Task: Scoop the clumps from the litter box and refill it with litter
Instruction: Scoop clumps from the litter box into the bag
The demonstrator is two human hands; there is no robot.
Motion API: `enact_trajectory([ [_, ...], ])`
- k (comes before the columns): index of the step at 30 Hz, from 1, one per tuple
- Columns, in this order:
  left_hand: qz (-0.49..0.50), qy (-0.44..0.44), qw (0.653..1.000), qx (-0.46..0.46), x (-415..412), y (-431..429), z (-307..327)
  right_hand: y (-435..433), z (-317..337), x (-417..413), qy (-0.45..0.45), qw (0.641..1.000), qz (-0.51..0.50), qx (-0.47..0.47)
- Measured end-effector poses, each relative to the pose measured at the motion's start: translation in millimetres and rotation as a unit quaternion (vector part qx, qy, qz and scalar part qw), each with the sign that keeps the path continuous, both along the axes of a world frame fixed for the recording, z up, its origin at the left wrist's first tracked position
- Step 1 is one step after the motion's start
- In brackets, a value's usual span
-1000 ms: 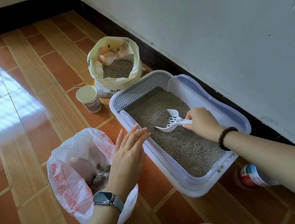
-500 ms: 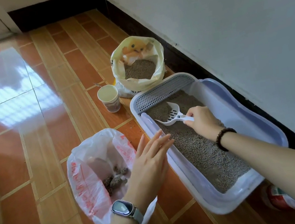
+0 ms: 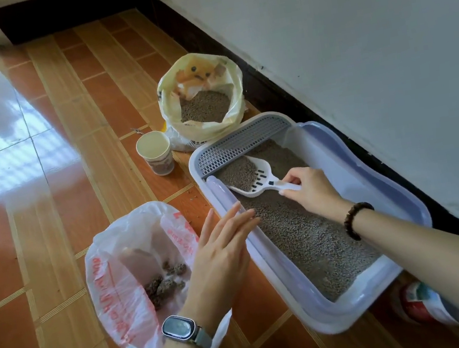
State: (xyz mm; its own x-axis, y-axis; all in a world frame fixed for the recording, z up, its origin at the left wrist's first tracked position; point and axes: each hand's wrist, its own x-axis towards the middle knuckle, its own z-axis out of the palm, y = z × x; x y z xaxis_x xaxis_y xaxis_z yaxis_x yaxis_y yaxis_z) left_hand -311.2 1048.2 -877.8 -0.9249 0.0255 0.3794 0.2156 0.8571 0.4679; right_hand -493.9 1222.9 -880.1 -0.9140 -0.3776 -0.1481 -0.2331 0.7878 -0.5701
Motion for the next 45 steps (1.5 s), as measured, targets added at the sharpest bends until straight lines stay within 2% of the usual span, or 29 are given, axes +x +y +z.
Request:
enact_trajectory([
  [5, 0.006, 0.017, 1.000, 0.009, 0.1, 1.3, -4.0, 29.5, 15.8, 10.9, -0.009, 0.999, 0.038, 0.013],
  [16, 0.006, 0.012, 1.000, 0.017, 2.2, 1.8, -0.4, 64.6, 39.8, 31.6, 0.010, 1.000, -0.014, -0.012],
  [45, 0.004, 0.010, 1.000, -0.007, 2.7, 2.1, 1.7, 68.6, 52.7, 35.5, 0.019, 1.000, -0.024, -0.005],
])
